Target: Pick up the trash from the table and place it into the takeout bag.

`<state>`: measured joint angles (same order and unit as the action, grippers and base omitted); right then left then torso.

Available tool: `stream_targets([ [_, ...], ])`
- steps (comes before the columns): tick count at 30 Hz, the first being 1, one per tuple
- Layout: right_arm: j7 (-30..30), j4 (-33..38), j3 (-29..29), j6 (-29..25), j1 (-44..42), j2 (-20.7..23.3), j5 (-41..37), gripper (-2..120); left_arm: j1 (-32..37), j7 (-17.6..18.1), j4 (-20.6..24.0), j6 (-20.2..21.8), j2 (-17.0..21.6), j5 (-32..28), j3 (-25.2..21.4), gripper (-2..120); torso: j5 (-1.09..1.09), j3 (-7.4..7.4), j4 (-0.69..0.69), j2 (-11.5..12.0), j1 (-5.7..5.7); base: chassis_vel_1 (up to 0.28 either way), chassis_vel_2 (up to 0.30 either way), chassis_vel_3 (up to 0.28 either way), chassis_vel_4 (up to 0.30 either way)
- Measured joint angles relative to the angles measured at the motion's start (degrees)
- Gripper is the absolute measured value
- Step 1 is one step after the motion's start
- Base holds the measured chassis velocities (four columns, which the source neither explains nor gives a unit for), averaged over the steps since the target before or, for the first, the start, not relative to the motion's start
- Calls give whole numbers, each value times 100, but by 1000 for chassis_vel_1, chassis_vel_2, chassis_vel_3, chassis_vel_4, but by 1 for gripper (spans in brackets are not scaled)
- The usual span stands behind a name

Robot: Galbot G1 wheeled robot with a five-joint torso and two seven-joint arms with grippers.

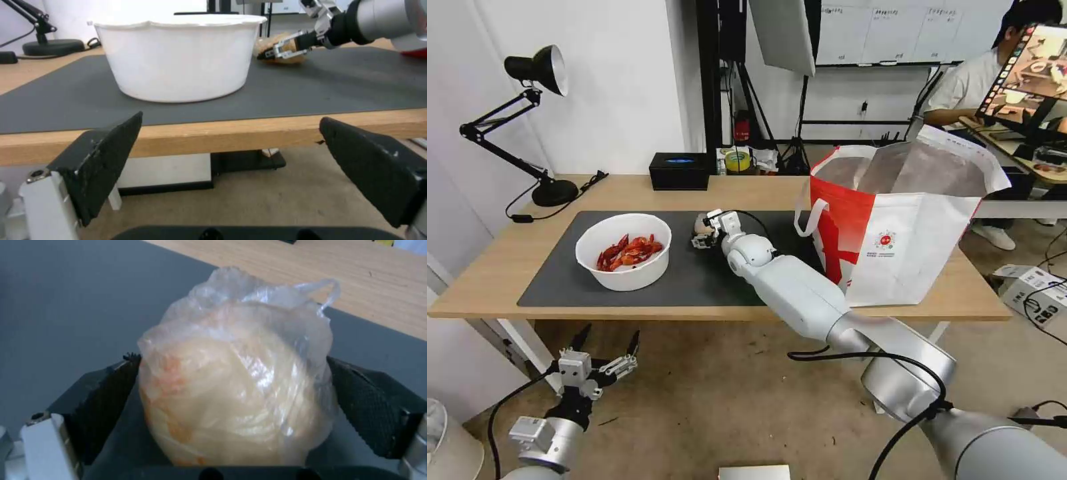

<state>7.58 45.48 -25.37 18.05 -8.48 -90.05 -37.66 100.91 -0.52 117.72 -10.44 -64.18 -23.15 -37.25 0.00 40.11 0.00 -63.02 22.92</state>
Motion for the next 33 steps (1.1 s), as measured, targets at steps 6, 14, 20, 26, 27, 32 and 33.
stream_targets([
  [6, 13, -8, 0, 2, -25, 2, 44, 89, -4, 0, -3, -31, 3, 0, -3, 100, 0, 0, 0, 0, 0, 0, 0, 0, 0],
  [14, 100, 111, 7, -12, -142, 3, 31, 59, 30, 0, 30, -55, -18, -2, -31, 100, 0, -1, 0, 0, -1, 0, 0, 0, 0],
  [20, 138, 196, 23, -8, -189, 26, -5, 37, 45, 0, 70, -55, 10, -48, -75, 100, 1, -1, 1, 0, -1, 0, 0, 0, 0],
  [26, 266, 608, 27, 6, -201, 200, -157, 20, 43, 0, 91, -55, 40, -78, -94, 100, 0, 0, 0, 0, 0, 0, 0, 0, 0],
  [27, 299, 767, 24, 6, -214, 268, -175, 18, 44, 0, 97, -55, 41, -79, -94, 100, 0, 0, 0, 0, 0, 0, 0, 0, 0],
  [32, 494, 1458, -58, -3, -304, 633, -173, 9, 44, 1, 116, -51, 38, -80, -94, 100, 0, 0, 1, 0, -1, 0, 0, 0, 0],
  [33, 638, 1818, -116, -17, -382, 858, -154, 9, 44, 1, 128, -49, 35, -81, -95, 100, 1, 0, 0, 0, 0, 0, 0, 0, 0],
])
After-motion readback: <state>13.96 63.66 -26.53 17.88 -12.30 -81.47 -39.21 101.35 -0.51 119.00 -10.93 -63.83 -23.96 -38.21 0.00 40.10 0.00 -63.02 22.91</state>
